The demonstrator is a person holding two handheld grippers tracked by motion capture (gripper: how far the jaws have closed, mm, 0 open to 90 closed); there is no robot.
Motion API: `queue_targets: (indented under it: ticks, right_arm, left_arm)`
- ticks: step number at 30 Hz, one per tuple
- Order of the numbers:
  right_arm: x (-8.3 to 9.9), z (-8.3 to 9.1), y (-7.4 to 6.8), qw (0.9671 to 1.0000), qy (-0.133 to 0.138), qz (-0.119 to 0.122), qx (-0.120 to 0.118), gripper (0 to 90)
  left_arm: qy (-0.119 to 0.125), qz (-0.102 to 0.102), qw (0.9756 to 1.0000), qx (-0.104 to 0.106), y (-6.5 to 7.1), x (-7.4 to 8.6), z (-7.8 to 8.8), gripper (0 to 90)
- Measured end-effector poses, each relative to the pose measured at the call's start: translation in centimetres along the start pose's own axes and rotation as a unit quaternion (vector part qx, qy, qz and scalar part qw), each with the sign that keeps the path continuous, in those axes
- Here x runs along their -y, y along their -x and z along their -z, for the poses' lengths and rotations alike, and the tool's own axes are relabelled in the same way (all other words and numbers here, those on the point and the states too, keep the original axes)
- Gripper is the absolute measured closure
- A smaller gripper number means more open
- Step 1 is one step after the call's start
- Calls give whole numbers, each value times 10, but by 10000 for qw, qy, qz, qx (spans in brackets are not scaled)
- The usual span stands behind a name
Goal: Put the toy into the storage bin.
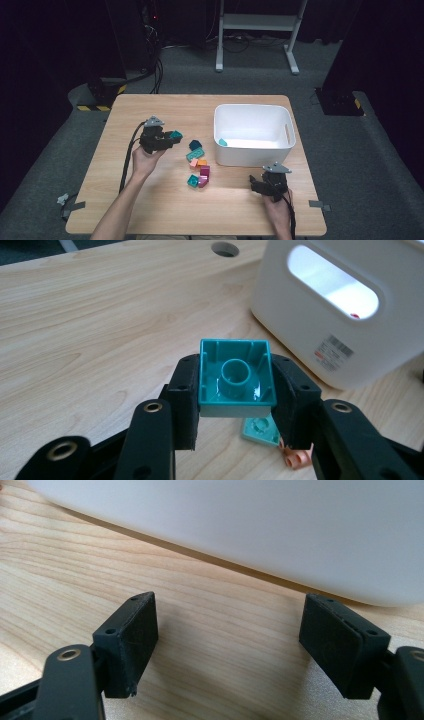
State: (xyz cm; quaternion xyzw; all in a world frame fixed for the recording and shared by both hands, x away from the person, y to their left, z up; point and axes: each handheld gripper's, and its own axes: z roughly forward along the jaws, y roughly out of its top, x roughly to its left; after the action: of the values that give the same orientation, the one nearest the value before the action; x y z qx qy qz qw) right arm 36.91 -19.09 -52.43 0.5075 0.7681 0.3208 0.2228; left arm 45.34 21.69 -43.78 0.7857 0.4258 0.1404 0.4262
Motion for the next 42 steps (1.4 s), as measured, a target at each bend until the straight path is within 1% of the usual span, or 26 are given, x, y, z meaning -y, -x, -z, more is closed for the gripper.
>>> queue_targets:
  ticks: [1, 2, 3, 5, 6, 9, 12, 14, 17, 20, 22, 24, 26, 29, 31, 34, 38, 41, 42]
  right_arm:
    - [0, 0, 0, 10000, 1, 3, 0, 233]
    - [0, 0, 0, 10000, -1, 1, 0, 233]
    - [0, 0, 0, 10000, -1, 2, 0, 233]
    - [0, 0, 0, 10000, -1, 0, -1, 233]
    - [0, 0, 0, 10000, -1, 2, -1, 233]
    - [0, 0, 0, 10000, -3, -1, -7, 233]
    - [0, 0, 0, 10000, 2, 8, -3, 233]
    - [0, 0, 0, 10000, 1, 6, -3, 233]
    - [0, 0, 0, 10000, 1, 6, -3, 232]
    - [0, 0, 0, 10000, 2, 8, -4, 233]
    - [0, 0, 0, 10000, 1, 11, -7, 233]
    - [0, 0, 0, 10000, 1, 10, -7, 232]
    - [0, 0, 0, 10000, 1, 9, -8, 232]
    - [0, 0, 0, 10000, 0, 10, -7, 232]
    - [0, 0, 0, 10000, 0, 10, -8, 232]
    - [0, 0, 0, 10000, 9, 41, -14, 232]
    - [0, 0, 0, 10000, 4, 43, -11, 232]
    - [0, 0, 0, 10000, 4, 42, -13, 232]
    - [0, 0, 0, 10000, 4, 45, -13, 232]
  left_arm:
    - [-26, -51, 10000, 10, 2, 0, 0, 584]
    - [-6, -7, 10000, 96, 2, -1, 1, 584]
    - [-6, -7, 10000, 96, 2, -1, 1, 584]
    - [74, 113, 9997, 197, 1, -3, 4, 583]
    - [86, 125, 9997, 214, 2, -4, 4, 584]
    - [79, 82, 9995, 289, 5, -7, 4, 584]
    - [61, -12, 9994, 341, 11, -12, 7, 584]
    - [64, -71, 9994, 341, 15, -16, 9, 584]
    - [164, -15, 9990, 426, 18, -22, 13, 583]
    - [146, -90, 9989, 441, 23, -28, 17, 583]
    - [159, -98, 9988, 459, 24, -29, 19, 584]
    - [197, -114, 9983, 535, 27, -33, 24, 584]
    - [185, -184, 9983, 528, 29, -37, 26, 584]
    - [247, -180, 9980, 562, 31, -45, 28, 584]
    - [256, -183, 9977, 600, 33, -50, 29, 583]
    - [217, -286, 9975, 604, 38, -57, 29, 583]
    - [218, -379, 9967, 679, 44, -67, 27, 583]
    - [238, -381, 9963, 732, 47, -71, 27, 583]
    - [275, -366, 9957, 800, 50, -72, 27, 583]
